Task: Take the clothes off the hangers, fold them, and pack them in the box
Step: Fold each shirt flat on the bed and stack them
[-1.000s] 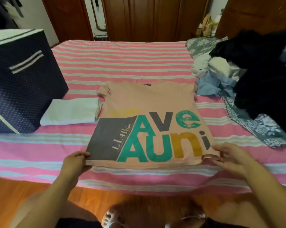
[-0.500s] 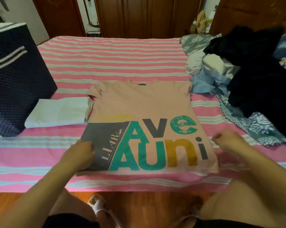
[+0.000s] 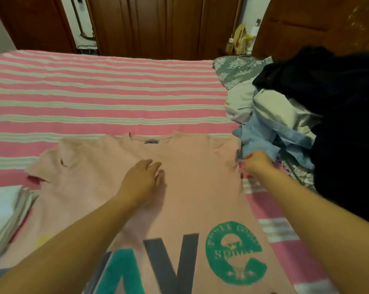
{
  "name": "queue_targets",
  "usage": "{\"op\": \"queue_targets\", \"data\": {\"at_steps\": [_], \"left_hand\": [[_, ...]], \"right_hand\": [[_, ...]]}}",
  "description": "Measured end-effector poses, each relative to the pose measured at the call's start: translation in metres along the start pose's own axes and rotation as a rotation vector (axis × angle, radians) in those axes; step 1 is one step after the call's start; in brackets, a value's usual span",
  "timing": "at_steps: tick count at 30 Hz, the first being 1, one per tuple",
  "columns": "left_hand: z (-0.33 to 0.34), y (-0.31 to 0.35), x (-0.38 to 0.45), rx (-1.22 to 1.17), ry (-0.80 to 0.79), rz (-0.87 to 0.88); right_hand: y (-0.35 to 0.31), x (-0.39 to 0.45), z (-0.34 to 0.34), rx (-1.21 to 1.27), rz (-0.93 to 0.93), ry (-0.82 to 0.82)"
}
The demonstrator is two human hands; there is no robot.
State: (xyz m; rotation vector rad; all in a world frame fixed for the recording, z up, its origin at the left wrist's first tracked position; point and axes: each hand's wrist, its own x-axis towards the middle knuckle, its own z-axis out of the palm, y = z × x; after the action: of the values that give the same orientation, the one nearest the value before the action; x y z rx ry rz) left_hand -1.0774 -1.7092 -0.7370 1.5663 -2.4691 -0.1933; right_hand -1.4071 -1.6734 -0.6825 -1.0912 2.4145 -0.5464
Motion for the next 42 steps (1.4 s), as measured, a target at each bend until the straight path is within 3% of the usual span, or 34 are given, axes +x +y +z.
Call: {"op": "queue_targets", "data": {"at_steps": [5,9,11,15,18,21,24,27,29,32,35,39,40,42], "left_hand": [[0.062,-0.005,0.023,0.107,0.07,-0.035],[0.07,-0.008,0.026,0.125,0.12,-0.027],[0.07,-0.009,0.026,0.109,0.117,-0.032],[0.068,-0.01,0.026,0.103,0.131,-0.027],[0.068,-0.01,0.025,0.102,0.127,-0.023],[0.068,-0.008,0.025,0.102,0.127,-0.026],[0.067,-0.007,0.026,0.101,0.12,-0.023],[0.067,-0.007,0.026,0.096,0.121,-0.023],[0.068,-0.008,0.026,0.102,0.12,-0.022],[0.066,-0.008,0.025,0.095,0.127,-0.017],[0.066,-0.008,0.025,0.09,0.121,-0.018],[0.062,-0.009,0.023,0.037,0.151,-0.008],[0.061,-0.009,0.023,0.019,0.162,-0.005],[0.059,-0.008,0.023,-0.006,0.183,-0.005]], "right_hand": [[-0.034,0.074,0.059,0.025,0.059,0.087],[-0.051,0.081,0.084,-0.047,-0.176,0.005],[-0.049,0.08,0.075,0.098,-0.188,-0.009],[-0.015,0.08,0.021,0.539,0.042,0.211],[0.016,0.068,0.0,0.745,0.193,0.086],[0.03,0.061,-0.002,0.801,0.165,-0.026],[0.027,0.057,-0.013,0.681,0.0,-0.063],[0.021,0.059,-0.028,0.228,-0.123,-0.013],[0.01,0.063,-0.039,0.049,-0.137,0.029],[-0.027,0.063,-0.054,0.08,-0.109,-0.014],[-0.086,0.047,-0.056,0.112,-0.217,-0.132],[-0.144,0.004,-0.06,0.371,-0.358,-0.604],[-0.146,0.0,-0.06,0.365,-0.39,-0.615],[-0.132,0.008,-0.05,0.233,-0.395,-0.433]]}}
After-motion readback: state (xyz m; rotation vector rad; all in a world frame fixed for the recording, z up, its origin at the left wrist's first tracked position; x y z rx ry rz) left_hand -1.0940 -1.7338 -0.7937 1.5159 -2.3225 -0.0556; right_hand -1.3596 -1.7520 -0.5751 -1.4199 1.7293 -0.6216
